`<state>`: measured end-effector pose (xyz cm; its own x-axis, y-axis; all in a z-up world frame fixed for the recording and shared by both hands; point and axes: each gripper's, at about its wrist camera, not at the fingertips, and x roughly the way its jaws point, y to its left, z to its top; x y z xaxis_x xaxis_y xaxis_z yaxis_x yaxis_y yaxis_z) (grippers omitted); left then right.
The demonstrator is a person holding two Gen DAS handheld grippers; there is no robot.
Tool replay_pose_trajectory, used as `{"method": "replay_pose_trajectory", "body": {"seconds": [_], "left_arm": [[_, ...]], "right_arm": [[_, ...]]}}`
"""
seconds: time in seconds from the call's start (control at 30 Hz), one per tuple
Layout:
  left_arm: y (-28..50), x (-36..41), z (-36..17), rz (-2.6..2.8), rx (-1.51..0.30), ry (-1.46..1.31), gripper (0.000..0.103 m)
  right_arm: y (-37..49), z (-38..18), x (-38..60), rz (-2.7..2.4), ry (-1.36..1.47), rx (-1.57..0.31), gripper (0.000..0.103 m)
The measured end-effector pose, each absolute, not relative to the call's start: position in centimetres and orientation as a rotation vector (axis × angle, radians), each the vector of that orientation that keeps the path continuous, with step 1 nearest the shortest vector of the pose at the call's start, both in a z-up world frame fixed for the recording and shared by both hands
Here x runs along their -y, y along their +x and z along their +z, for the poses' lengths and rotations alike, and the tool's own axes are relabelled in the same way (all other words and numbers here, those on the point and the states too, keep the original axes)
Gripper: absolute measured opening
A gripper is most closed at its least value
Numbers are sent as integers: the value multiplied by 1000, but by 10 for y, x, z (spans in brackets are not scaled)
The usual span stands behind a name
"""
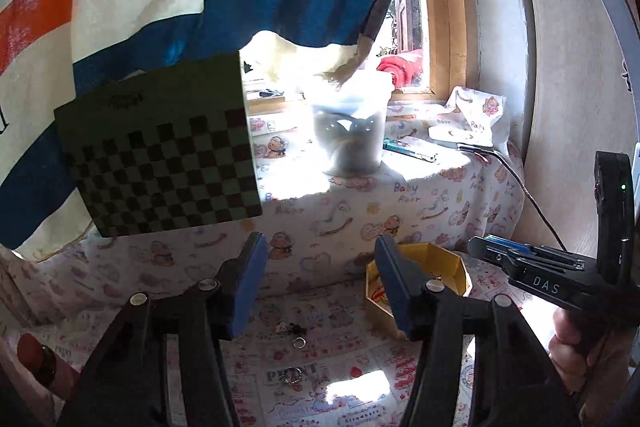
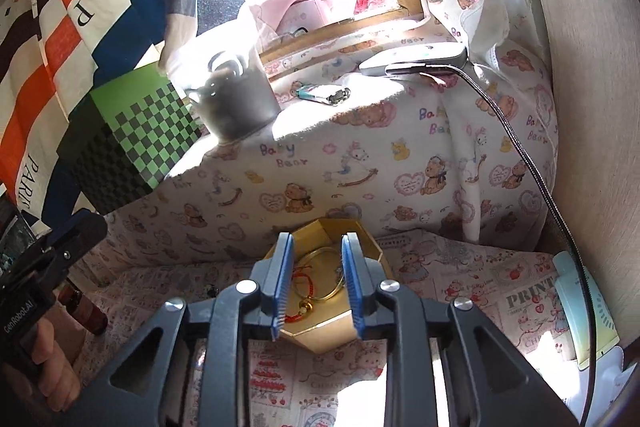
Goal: Organize jewelry
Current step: 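Open the left tool over the box while the right tool releases its chain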
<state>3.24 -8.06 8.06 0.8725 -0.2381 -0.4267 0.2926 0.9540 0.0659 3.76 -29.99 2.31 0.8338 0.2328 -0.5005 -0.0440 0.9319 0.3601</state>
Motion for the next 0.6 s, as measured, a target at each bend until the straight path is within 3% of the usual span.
{"method": "replay_pose_trajectory", "body": {"seconds": [0.07, 0.13, 0.23, 0.4, 0.6], "left_arm": [[18, 61, 81, -241, -402, 124, 69], [9, 42, 77, -209, -394, 87, 81], [12, 26, 73, -170, -399, 65, 84], [25, 8, 62, -150, -445, 4, 94], [43, -2, 27, -85, -543, 19, 94]], "right_arm": [[35, 26, 292, 146, 322, -565, 32], [33, 29, 285, 137, 290, -566, 37], [28, 31, 278, 124, 252, -547, 48], [33, 24, 273, 95, 228, -575, 52], [35, 22, 270, 86, 208, -592, 61]]}}
